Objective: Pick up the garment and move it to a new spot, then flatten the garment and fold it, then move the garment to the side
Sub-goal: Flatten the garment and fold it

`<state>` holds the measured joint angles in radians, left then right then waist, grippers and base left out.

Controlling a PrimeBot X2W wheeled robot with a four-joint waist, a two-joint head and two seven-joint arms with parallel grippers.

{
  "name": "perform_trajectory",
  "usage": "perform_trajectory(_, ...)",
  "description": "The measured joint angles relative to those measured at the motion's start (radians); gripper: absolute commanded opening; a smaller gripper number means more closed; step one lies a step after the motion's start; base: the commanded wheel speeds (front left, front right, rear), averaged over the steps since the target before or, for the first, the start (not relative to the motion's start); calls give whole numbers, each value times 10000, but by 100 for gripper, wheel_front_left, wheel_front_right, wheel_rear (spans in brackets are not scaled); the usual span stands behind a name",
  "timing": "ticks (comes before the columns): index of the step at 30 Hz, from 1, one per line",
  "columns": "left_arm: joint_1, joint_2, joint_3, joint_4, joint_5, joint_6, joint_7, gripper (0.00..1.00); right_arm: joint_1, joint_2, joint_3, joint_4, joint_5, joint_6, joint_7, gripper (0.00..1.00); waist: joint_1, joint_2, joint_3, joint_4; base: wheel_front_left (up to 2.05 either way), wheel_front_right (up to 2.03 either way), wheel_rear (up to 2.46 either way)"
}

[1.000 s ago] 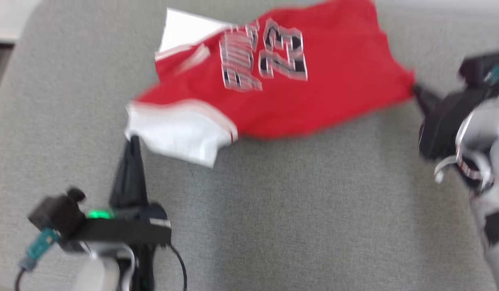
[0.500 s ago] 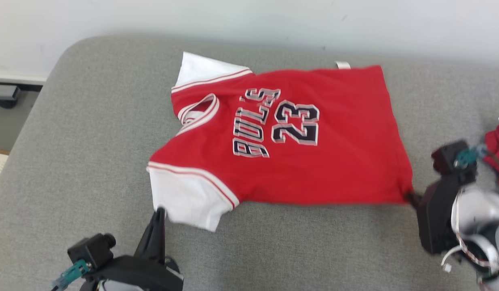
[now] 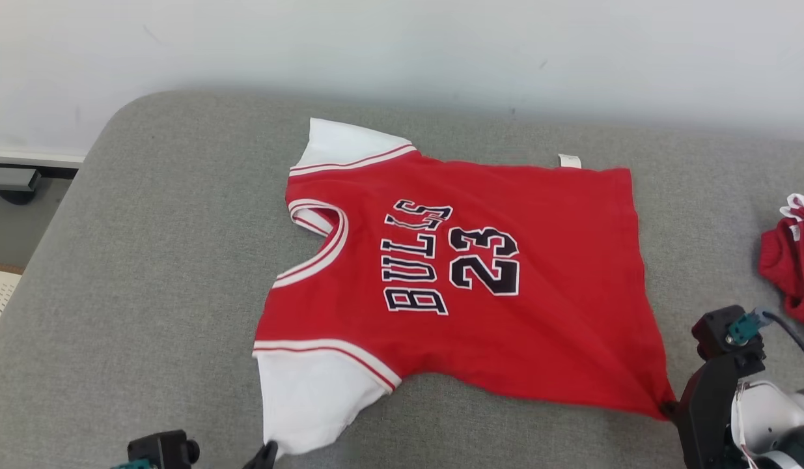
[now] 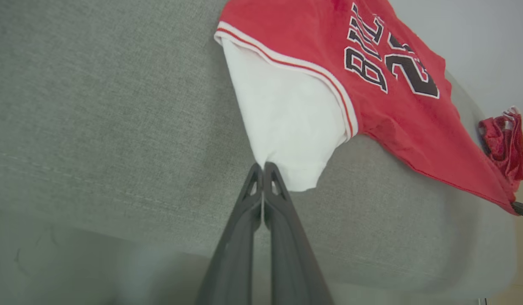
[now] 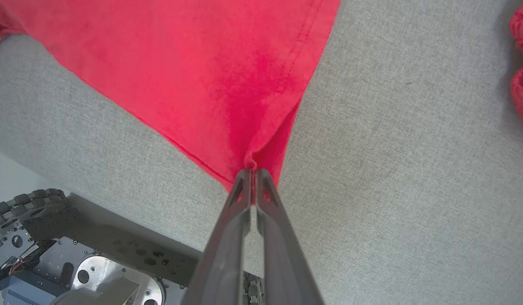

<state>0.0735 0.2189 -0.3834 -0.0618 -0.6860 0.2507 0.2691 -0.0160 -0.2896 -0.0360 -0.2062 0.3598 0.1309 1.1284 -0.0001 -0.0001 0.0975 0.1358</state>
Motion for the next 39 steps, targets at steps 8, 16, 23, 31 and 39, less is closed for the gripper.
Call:
perform_trajectory(8, 866, 692, 100, -1791, -456, 408, 1335, 0, 399, 196, -119, 8, -278, 0, 109, 0, 1, 2, -43, 79, 0, 0, 0)
perform_trajectory(16, 1447, 1277, 439, -2940, -882, 637, 2015, 0, 875, 221, -311, -320, -263, 0, 807, 0, 1, 2, -128, 165, 0, 0, 0)
perform_trajectory(23, 2087, 1714, 819, -3841, -1074, 920, 2364, 0, 1364, 359, -721, -834, -261, 0, 1208, 0, 1, 2, -109, 181, 0, 0, 0)
perform_trajectory(31, 1619, 1402, 895, -4184, -1540, 656, 2305, 0, 1155, 548, -639, -986, -192, 0, 848, 0, 1, 2, 16, 127, 0, 0, 0)
perform_trajectory(39, -337, 700, 897, -3164, -1676, 397, 2121, 0, 93, 619, -570, -497, 178, 0, -50, 0, 2, 2, 254, 193, 0, 0, 0)
